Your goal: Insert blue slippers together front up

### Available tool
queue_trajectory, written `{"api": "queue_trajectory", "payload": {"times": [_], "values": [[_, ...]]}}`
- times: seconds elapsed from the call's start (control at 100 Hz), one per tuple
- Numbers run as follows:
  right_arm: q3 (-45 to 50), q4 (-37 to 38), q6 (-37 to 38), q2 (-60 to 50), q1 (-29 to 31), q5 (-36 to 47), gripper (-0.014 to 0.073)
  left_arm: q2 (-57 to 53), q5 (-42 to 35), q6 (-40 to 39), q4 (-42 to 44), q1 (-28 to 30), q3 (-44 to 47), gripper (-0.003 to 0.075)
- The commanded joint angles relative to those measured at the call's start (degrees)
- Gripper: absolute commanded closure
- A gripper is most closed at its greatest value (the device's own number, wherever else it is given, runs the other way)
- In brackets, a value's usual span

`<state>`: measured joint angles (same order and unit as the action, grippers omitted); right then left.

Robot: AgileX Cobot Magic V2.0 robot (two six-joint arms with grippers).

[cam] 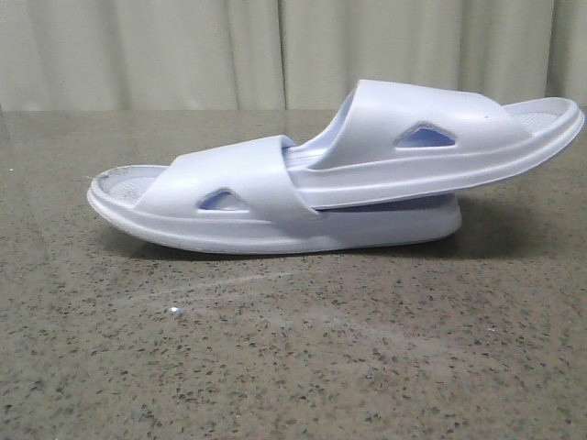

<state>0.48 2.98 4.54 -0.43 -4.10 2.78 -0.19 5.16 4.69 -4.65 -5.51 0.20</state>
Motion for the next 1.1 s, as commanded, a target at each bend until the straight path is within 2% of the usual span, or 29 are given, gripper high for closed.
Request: {"api": "queue_trajectory", "payload": {"times": [0.0, 0.48, 0.76, 1.09], "values": [[1.27, 0.86, 0.74, -1.04, 0.28, 2.82, 0.0685, -1.78, -4.63, -0.49, -0.60, -0.56, 0.44, 0.0704], [1.27, 0.65, 0.74, -1.28, 0.28, 1.52, 0.0685, -1.78, -4.63, -0.49, -0.60, -0.56, 0.44, 0.0704], [1.27, 0.65, 0.74, -1.28, 0.28, -2.78, 0.0685, -1.78, -4.63, -0.49, -0.60, -0.56, 0.44, 0.0704], [1.27, 0.76, 0.74, -1.28, 0.28, -2.43, 0.0685, -1.78, -4.63, -0.49, -0.60, -0.56, 0.44, 0.0704]]}}
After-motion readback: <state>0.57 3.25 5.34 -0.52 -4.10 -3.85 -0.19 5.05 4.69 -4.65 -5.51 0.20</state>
